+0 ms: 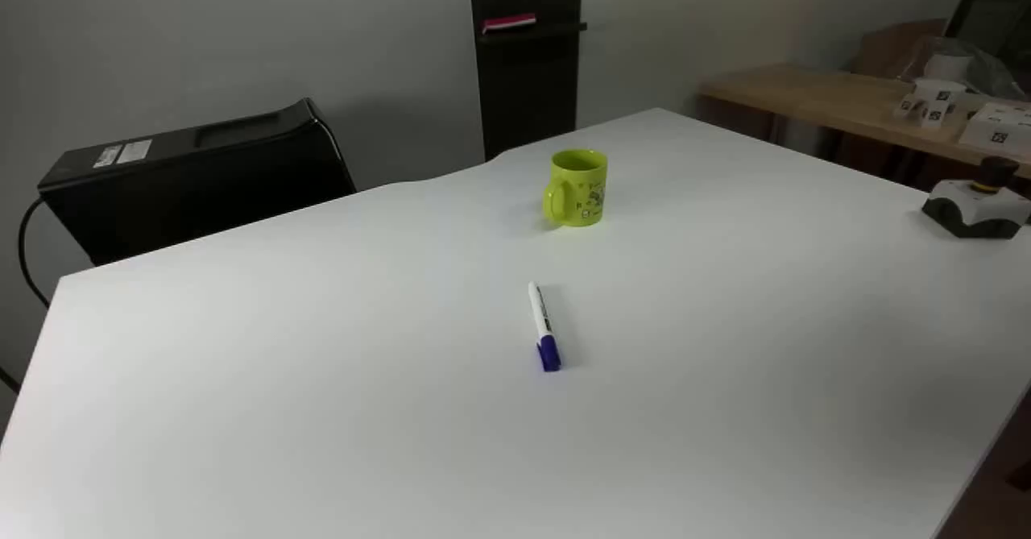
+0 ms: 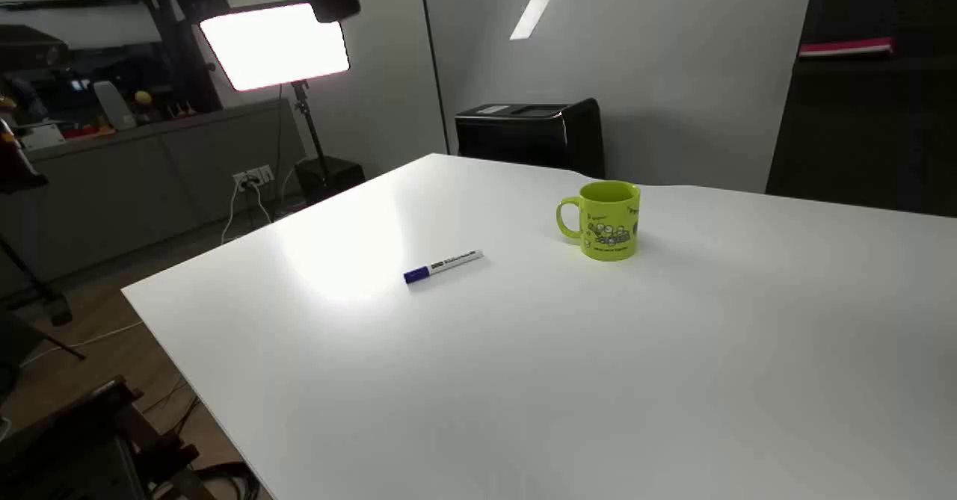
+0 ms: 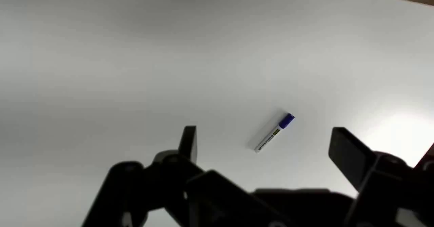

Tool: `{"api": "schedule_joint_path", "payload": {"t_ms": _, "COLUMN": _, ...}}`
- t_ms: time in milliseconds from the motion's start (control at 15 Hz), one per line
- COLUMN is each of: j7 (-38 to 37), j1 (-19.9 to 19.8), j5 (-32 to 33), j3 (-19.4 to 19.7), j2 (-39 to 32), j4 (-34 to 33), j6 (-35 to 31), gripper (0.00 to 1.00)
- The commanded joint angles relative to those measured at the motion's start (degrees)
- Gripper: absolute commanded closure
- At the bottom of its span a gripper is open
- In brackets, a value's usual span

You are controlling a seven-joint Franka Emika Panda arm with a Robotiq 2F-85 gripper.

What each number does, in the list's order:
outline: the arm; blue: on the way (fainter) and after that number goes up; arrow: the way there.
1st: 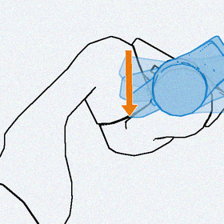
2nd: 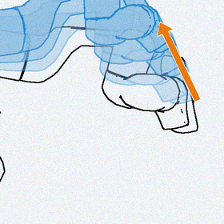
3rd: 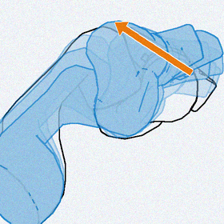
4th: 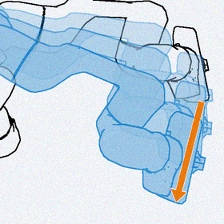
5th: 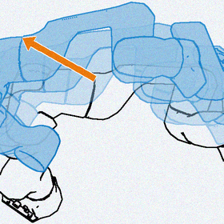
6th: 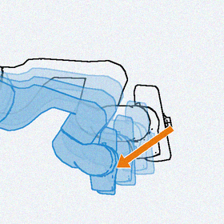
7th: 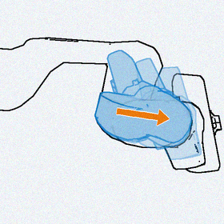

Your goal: Put the marker in the yellow mug

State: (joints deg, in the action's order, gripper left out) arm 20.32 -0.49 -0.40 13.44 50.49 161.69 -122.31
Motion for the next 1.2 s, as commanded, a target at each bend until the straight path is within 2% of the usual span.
{"api": "schedule_joint_path", "payload": {"t_ms": 0, "j7": 0.1, "j1": -0.2, "j5": -0.2, "j3": -0.2, "j2": -0.1, "j4": -0.1, "j6": 0.3, "gripper": 0.0}}
{"api": "schedule_joint_path", "payload": {"t_ms": 733, "j7": 0.1, "j1": -0.2, "j5": -0.2, "j3": -0.2, "j2": -0.3, "j4": -0.1, "j6": 0.3, "gripper": 0.0}}
{"api": "schedule_joint_path", "payload": {"t_ms": 1133, "j7": -4.1, "j1": 1.3, "j5": -3.7, "j3": -0.9, "j2": -17.6, "j4": -7.4, "j6": -11.3, "gripper": 0.0}}
